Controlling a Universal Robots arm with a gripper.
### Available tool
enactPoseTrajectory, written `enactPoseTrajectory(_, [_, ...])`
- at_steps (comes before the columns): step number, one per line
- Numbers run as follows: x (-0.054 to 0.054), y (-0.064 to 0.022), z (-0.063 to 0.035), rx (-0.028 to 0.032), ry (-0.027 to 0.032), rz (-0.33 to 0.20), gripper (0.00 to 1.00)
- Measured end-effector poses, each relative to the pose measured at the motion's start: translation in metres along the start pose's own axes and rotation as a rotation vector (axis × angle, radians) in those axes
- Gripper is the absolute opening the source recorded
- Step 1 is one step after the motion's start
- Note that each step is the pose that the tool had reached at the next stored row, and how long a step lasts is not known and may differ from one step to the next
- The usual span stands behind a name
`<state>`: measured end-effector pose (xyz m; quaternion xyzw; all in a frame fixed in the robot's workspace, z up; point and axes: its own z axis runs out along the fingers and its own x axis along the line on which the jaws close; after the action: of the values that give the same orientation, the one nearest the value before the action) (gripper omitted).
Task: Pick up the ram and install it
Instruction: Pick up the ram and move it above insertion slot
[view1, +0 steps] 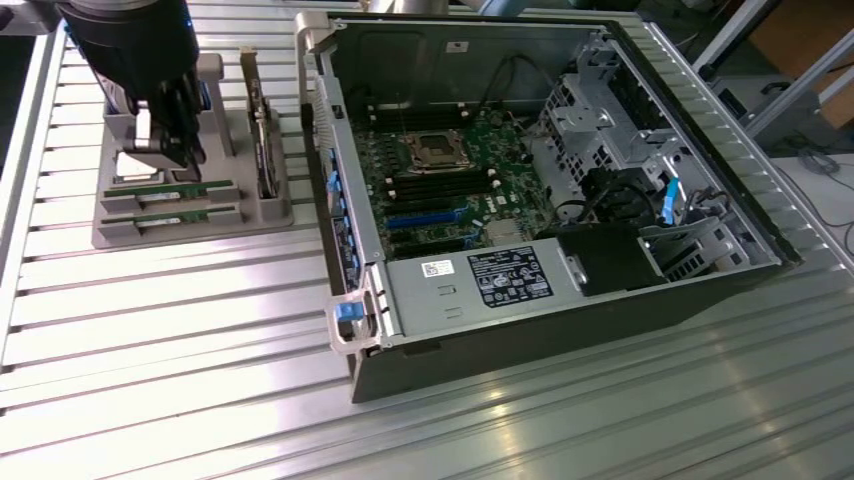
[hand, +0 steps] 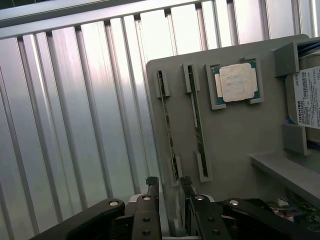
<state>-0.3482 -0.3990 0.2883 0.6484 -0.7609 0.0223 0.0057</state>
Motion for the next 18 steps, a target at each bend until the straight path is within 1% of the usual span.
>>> enactPoseTrajectory(18, [-0.0004, 0.0003, 0.0097, 0.0001, -0.0001, 0.000, 0.30])
